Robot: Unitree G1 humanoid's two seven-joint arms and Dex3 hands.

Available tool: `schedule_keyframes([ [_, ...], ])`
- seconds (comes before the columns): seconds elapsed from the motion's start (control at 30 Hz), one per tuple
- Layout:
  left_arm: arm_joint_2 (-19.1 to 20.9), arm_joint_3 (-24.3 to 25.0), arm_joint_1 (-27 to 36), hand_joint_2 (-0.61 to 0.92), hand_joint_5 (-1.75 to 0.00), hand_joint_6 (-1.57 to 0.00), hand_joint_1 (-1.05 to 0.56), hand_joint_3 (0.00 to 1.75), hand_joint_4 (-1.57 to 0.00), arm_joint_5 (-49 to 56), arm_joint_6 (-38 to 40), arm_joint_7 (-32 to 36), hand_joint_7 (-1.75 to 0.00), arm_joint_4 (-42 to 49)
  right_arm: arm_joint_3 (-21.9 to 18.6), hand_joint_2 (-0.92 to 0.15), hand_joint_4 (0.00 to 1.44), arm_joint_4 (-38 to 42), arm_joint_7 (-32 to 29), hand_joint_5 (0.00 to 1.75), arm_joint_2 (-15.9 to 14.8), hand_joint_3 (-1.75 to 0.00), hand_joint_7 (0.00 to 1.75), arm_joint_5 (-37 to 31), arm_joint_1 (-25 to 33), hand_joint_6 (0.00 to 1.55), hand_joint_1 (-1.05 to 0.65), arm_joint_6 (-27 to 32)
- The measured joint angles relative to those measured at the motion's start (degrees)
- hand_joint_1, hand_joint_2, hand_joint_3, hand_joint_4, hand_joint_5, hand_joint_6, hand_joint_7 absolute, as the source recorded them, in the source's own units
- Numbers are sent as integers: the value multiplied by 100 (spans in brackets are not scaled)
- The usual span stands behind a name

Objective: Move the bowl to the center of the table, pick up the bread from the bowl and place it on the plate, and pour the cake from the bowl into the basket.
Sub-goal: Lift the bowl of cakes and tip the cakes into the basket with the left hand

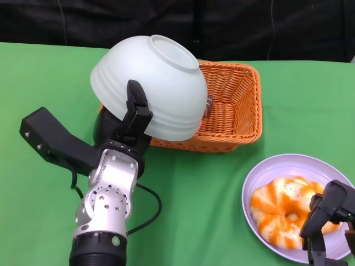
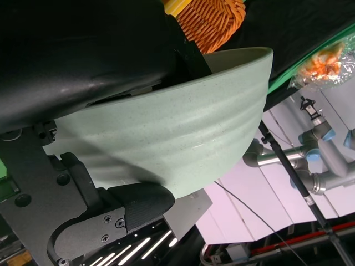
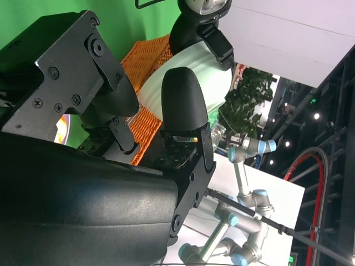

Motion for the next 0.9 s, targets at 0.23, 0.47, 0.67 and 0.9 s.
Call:
schedule_keyframes([
  [0.23, 3, -145, 1, 26, -175, -91, -33, 172, -112, -190, 49, -1166, -175, -7, 2, -31, 93, 0, 3, 175, -3, -165, 164, -6, -11, 76, 10, 47],
  [0.47, 3, -153, 3, 24, -175, -89, -35, 172, -110, -261, 55, -1956, -175, -8, 0, -30, 93, 0, 11, 175, -17, -164, 164, -11, -13, 76, 10, 72],
  [0.67, 4, -126, 3, 26, -175, -89, -35, 169, -109, -443, 119, -2393, -175, -24, -2, -30, 93, 1, 15, 175, -27, -165, 164, -9, -14, 76, 10, 74],
  [0.9, 7, -55, 3, 28, -175, -87, -35, 164, -108, -633, 316, -2772, -175, -26, -11, -30, 92, 2, 18, 175, -34, -166, 163, -13, -24, 77, 11, 76],
])
